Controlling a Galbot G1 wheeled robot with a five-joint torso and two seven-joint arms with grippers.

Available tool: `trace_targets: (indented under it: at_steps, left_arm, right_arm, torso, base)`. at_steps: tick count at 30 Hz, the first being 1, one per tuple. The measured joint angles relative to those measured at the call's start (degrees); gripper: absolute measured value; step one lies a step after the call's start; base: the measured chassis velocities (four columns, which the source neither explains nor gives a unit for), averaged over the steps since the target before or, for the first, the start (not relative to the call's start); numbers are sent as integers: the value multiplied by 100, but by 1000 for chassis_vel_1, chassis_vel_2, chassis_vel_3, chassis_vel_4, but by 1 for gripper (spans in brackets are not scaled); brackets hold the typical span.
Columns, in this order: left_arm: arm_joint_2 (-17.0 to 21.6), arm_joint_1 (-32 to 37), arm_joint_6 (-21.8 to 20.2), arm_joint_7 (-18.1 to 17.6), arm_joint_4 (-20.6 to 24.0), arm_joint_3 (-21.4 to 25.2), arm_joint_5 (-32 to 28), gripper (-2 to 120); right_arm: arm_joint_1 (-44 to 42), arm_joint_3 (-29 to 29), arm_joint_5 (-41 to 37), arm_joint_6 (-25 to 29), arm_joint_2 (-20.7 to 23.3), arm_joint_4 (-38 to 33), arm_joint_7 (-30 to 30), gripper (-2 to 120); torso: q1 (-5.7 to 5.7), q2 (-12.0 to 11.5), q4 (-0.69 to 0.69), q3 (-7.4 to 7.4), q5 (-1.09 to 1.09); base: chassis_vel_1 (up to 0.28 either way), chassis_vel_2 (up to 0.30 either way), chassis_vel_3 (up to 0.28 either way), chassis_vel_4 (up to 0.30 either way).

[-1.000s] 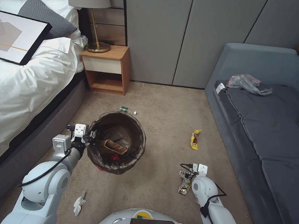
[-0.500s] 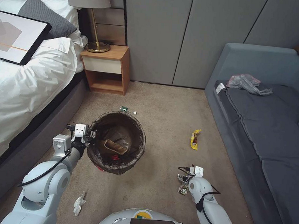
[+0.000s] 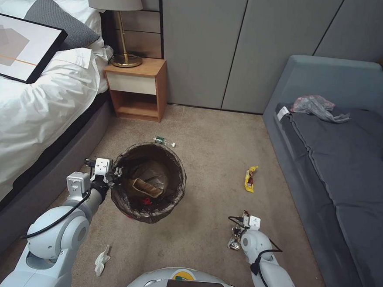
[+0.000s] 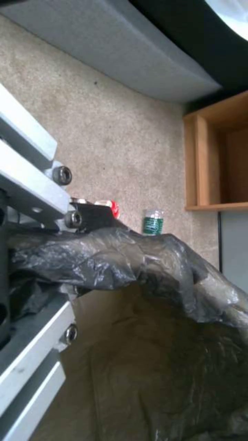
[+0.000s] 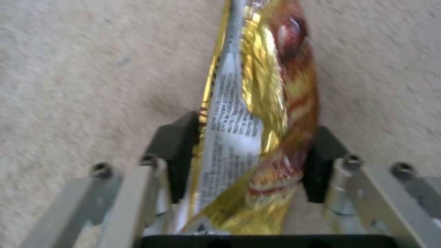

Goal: Pick up the trash bin, then pick up the garbage from the floor and place it into the trash bin.

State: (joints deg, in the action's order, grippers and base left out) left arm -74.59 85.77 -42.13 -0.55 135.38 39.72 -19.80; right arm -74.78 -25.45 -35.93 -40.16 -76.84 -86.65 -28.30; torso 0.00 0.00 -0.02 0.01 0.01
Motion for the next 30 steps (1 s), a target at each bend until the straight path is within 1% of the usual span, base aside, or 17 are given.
trace_targets:
  at_steps: [1,2,5,6,10,11,12,14,16,19,20,23,24,27,28,29,30]
  left_arm:
    - [0,0,0,0,-1,-2,0,0]
    - [0,0,0,0,-1,-2,0,0]
    - [0,-2,0,0,-4,-5,0,0]
    - [0,-2,0,0,-4,-5,0,0]
    - [-2,-9,0,3,-13,-4,0,0]
    - [-2,-9,0,3,-13,-4,0,0]
    - [-5,-10,0,3,-16,-2,0,0]
    - [-11,-10,0,4,-22,2,0,0]
    - [-15,-9,0,4,-25,4,2,0]
    - [-27,-5,0,7,-43,5,20,0]
    - [-27,-5,0,7,-43,5,20,0]
    - [-25,-6,0,10,-45,6,29,0]
    - [-25,-6,0,10,-45,6,29,0]
    - [-23,-8,0,11,-45,8,34,0]
    - [-23,-8,0,11,-45,8,34,0]
    - [-23,-8,0,12,-45,7,35,0]
    - [-22,-7,0,12,-45,7,39,0]
  right_arm:
    - [-19,-12,1,-19,1,-45,-21,41]
    - [-19,-12,1,-19,1,-45,-21,41]
    - [-68,-15,-38,-63,-2,-201,-68,25]
    - [-68,-15,-38,-63,-2,-201,-68,25]
    - [-150,-14,-120,-120,-6,-547,-155,7]
    - [-150,-14,-120,-120,-6,-547,-155,7]
    - [-180,-15,-156,-146,0,-675,-178,0]
    - [-243,-40,-211,-179,21,-980,-216,0]
    - [-262,-61,-211,-184,25,-1087,-226,0]
    - [-338,-166,-318,-201,68,-1545,-285,0]
    - [-338,-166,-318,-201,68,-1545,-285,0]
    - [-431,-276,-457,-204,152,-2061,-342,0]
    - [-431,-276,-457,-204,152,-2061,-342,0]
    - [-507,-411,-598,-205,309,-2759,-313,0]
    - [-507,-411,-598,-205,309,-2759,-313,0]
    - [-517,-448,-645,-205,360,-2937,-282,0]
    - [-529,-506,-751,-205,480,-3268,-195,0]
  torso:
    - [0,0,0,0,0]
    - [0,0,0,0,0]
    - [0,0,1,0,0]
    - [0,0,1,0,0]
    - [0,0,1,0,0]
    - [0,0,1,0,0]
    - [0,0,2,0,0]
    - [0,0,2,0,0]
    - [0,0,2,0,0]
    - [0,0,2,0,0]
    - [0,0,2,0,0]
    - [0,0,2,0,0]
    - [0,0,2,0,0]
    - [0,0,1,-1,0]
    - [0,0,1,-1,0]
    - [0,0,2,-1,0]
    - [0,0,1,-1,0]
  base:
    - [0,0,0,0]
    - [0,0,0,0]
    - [0,0,0,0]
    - [0,0,0,0]
    - [0,0,0,0]
    - [0,0,0,0]
    - [0,0,0,0]
    - [0,0,0,0]
    - [0,0,0,0]
    - [0,0,0,0]
    - [0,0,0,0]
    - [0,0,0,0]
    - [0,0,0,0]
    - [0,0,0,0]
    - [0,0,0,0]
    - [0,0,0,0]
    - [0,0,0,0]
